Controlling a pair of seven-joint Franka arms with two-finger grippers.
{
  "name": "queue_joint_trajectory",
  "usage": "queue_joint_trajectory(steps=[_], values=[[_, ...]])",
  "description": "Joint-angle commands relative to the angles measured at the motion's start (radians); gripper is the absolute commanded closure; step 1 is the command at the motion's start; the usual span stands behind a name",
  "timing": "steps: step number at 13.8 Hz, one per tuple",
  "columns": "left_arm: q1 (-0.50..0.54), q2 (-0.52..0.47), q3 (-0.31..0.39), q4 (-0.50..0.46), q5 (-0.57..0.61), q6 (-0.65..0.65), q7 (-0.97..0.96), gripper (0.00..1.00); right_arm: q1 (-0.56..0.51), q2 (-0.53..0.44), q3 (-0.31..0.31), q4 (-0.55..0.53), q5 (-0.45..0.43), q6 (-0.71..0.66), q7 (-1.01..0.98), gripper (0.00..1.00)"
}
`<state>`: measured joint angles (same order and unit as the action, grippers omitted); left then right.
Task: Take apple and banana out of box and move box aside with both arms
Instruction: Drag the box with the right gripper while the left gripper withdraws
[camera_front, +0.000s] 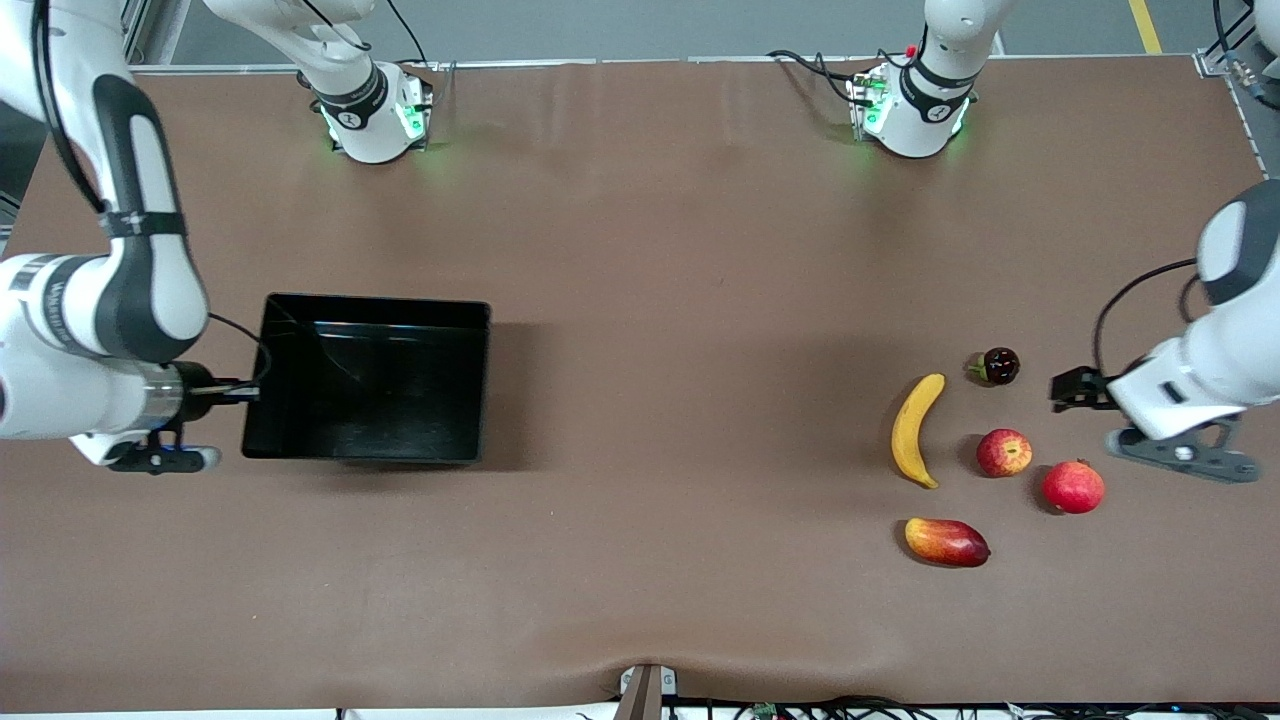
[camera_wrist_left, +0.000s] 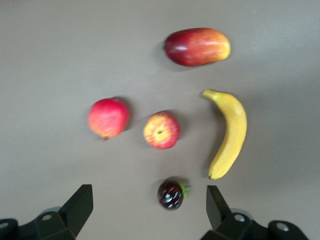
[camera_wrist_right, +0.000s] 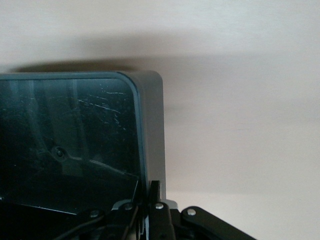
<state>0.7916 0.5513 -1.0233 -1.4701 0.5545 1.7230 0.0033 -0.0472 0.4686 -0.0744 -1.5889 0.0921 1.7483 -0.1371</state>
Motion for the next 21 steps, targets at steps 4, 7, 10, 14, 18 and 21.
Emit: queue_joint_trajectory(steps=[4, 7, 10, 14, 18, 21], values=[[0.003, -0.056, -0.006, 0.145, -0.017, -0.137, 0.001, 0.0, -0.19, 0.039, 0.027, -0.063, -0.009, 0.117, -0.128, 1.0], [0.003, -0.152, -0.004, 0.145, -0.04, -0.21, -0.029, 0.0, -0.216, 0.073, 0.027, -0.069, -0.008, 0.137, -0.125, 1.0], [0.04, -0.255, -0.001, 0.145, -0.167, -0.252, -0.11, 0.0, -0.238, 0.1, 0.027, -0.069, -0.008, 0.149, -0.156, 1.0], [0.093, -0.297, -0.003, 0.145, -0.272, -0.279, -0.115, 0.0, -0.249, 0.114, 0.027, -0.066, -0.008, 0.149, -0.191, 0.94], [0.094, -0.366, 0.002, 0.131, -0.283, -0.281, -0.134, 0.0, -0.23, 0.099, 0.038, -0.007, 0.004, 0.096, -0.219, 0.0], [0.089, -0.381, 0.012, 0.125, -0.298, -0.283, -0.131, 0.0, -0.191, 0.062, 0.091, 0.154, 0.008, -0.107, -0.213, 0.0]])
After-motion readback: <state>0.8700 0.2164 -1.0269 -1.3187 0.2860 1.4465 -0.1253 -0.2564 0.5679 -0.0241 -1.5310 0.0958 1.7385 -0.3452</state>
